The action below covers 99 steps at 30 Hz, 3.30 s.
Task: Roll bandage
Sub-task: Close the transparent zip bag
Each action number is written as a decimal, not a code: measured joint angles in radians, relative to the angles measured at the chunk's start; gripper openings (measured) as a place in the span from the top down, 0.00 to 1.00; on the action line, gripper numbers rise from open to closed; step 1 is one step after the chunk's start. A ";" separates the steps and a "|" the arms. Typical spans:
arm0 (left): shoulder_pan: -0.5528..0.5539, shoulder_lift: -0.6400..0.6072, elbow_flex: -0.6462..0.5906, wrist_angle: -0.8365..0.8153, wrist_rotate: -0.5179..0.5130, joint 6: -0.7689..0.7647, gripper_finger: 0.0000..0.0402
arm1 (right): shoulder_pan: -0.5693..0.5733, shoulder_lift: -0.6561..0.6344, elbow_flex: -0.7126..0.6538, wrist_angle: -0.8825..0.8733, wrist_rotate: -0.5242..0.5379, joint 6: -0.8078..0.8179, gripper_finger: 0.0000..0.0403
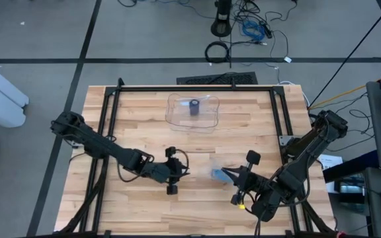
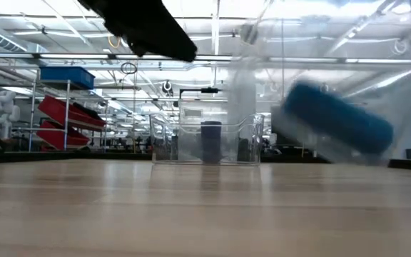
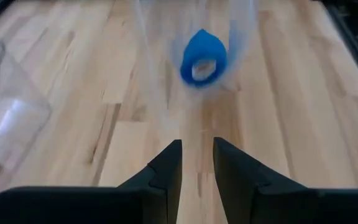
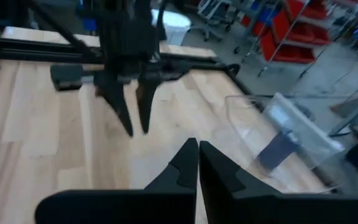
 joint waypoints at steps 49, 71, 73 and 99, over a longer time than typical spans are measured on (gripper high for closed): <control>0.104 0.084 0.000 -0.098 0.240 -0.104 0.76 | -0.034 0.612 0.027 0.397 -0.355 -0.493 0.32; 0.104 0.084 0.000 -0.098 0.239 -0.104 0.76 | -0.043 0.606 0.026 -0.087 -0.312 0.059 0.99; 0.104 0.084 0.000 -0.098 0.239 -0.104 0.76 | -0.036 0.591 0.024 -0.090 -0.311 0.059 1.00; 0.091 0.084 -0.001 -0.016 0.201 0.001 0.76 | 0.049 0.086 0.145 -0.219 -0.174 -0.040 1.00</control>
